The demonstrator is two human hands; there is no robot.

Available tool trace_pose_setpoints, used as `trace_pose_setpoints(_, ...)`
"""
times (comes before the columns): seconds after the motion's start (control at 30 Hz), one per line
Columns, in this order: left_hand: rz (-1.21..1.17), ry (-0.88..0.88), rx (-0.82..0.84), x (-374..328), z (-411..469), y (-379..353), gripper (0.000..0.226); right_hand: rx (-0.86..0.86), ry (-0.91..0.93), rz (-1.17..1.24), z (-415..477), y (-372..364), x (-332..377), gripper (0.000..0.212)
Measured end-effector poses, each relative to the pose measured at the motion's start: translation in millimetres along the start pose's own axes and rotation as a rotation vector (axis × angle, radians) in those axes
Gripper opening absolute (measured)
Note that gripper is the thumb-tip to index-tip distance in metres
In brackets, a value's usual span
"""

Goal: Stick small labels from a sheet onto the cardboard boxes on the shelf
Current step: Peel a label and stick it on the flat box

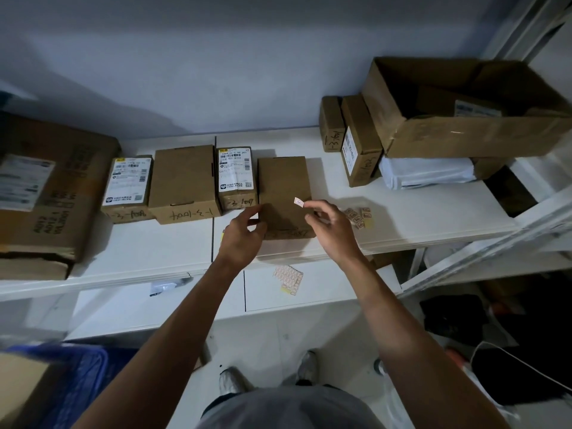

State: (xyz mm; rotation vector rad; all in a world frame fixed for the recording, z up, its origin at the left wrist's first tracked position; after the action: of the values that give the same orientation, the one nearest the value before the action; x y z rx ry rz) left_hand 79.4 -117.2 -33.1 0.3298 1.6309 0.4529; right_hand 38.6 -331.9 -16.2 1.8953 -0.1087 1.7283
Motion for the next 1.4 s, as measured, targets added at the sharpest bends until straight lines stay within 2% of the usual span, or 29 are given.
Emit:
trace_pose_setpoints(0.43,0.022,-0.041,0.098,-4.4,-17.4,-4.6,0.057,0.012,-0.004,0.016,-1.0,3.7,1.7,0.022)
trace_pose_setpoints(0.83,0.129,0.011,0.066,-21.1,-38.4,-2.0,0.071,0.048,0.022,0.070,1.7,6.3,9.5,0.022)
trace_pose_setpoints(1.0,0.120,-0.028,0.065,-23.4,-36.9,-2.3,0.062,0.075,0.021,0.068,0.9,3.3,6.6,0.022)
trace_pose_setpoints(1.17,0.130,-0.046,0.089,-16.7,-31.5,-6.2,0.067,0.055,-0.009,0.108,0.9,4.2,6.4,0.023)
trace_pose_setpoints(1.4,0.087,-0.052,0.040,-13.6,-24.9,-3.7,0.057,0.052,-0.003,0.071,0.3,2.8,4.7,0.023)
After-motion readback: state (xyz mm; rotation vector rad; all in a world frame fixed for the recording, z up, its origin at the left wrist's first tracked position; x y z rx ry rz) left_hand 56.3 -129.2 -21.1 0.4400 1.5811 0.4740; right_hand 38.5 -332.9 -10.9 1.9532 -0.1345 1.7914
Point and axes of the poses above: each hand's wrist, its own z-axis towards the middle knuckle, its own y-axis out of the back of the hand, x = y × z, the point moved 8 cm from there along z, towards the middle knuckle, and after that the axes turned 13 degrees about -x, right-handed, at the moved point
